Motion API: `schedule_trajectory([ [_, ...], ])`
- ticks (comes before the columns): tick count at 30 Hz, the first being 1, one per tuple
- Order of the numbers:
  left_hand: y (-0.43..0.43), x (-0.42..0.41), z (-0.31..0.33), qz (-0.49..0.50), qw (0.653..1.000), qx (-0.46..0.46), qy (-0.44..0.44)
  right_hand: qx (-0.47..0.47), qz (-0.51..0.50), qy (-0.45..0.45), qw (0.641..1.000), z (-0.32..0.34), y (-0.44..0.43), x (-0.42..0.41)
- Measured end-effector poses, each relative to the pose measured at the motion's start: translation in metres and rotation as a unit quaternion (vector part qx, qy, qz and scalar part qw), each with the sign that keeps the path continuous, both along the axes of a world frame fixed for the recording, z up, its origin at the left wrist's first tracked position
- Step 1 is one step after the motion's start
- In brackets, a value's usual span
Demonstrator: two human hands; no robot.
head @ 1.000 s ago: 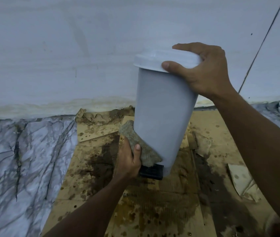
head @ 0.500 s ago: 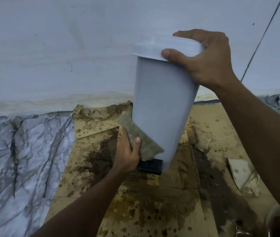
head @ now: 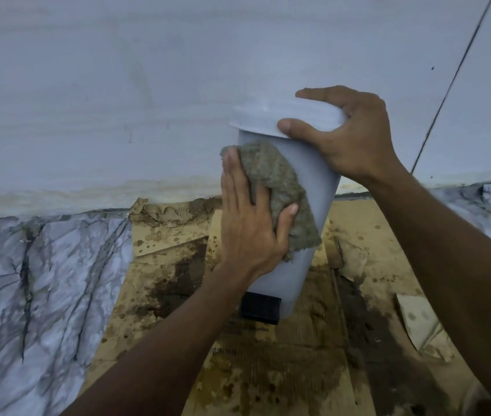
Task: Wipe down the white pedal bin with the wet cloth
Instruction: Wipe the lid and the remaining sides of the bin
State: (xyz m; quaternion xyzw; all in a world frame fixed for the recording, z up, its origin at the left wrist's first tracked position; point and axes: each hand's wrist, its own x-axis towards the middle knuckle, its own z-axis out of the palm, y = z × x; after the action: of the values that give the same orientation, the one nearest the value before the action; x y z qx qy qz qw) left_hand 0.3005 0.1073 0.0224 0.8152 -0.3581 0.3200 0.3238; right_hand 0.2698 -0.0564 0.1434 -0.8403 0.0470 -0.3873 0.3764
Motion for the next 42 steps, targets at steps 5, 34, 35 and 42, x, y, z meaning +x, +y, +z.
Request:
schedule_trajectory([
  [5,0.006,0.011,-0.003,-0.017,0.996,0.022,-0.081,-0.014,0.013,0.013,1.0,0.0,0.007,-0.003],
  [34,0.058,-0.039,0.168,-0.111,0.928,0.265,0.238,0.014,0.118,0.177,0.977,-0.012,0.059,-0.096],
  [35,0.053,-0.047,0.171,-0.13,0.917,0.262,0.27,0.02,0.131,0.183,0.974,-0.013,0.06,-0.102],
  [42,0.063,-0.045,0.166,-0.105,0.916,0.107,0.373,0.012,0.107,0.213,0.971,-0.003,0.085,-0.123],
])
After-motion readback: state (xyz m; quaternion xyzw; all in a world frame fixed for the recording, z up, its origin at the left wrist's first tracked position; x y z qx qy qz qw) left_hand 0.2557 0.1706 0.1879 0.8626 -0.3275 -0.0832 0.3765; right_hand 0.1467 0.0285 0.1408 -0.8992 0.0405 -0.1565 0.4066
